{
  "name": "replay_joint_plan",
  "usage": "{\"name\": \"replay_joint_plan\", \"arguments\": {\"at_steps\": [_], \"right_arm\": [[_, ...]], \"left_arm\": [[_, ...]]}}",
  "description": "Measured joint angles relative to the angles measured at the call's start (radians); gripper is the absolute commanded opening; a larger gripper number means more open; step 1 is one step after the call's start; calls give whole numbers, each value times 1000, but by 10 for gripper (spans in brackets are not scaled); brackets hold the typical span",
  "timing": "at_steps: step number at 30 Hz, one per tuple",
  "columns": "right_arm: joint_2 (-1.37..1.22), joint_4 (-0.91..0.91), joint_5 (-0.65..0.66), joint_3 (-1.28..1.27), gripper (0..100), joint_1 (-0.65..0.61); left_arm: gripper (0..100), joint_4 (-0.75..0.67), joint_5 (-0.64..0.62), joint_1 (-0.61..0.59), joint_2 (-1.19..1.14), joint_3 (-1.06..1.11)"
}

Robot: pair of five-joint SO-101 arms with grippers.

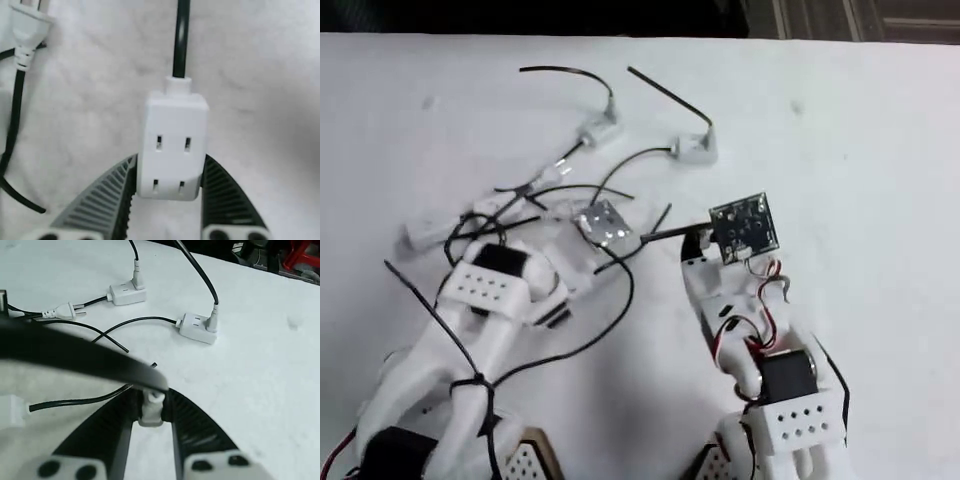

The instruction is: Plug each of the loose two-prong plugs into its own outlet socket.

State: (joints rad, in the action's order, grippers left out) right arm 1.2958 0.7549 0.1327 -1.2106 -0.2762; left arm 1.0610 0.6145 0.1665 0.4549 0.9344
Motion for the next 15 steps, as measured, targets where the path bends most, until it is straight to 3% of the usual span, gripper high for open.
{"name": "replay_joint_plan", "arguments": {"at_steps": [6, 15], "right_arm": [[0, 0, 0, 0, 18, 0], [0, 26, 0, 0, 18, -34]], "left_arm": [[288, -9, -84, -11, 0, -9], [286, 244, -84, -110, 0, -241]]}}
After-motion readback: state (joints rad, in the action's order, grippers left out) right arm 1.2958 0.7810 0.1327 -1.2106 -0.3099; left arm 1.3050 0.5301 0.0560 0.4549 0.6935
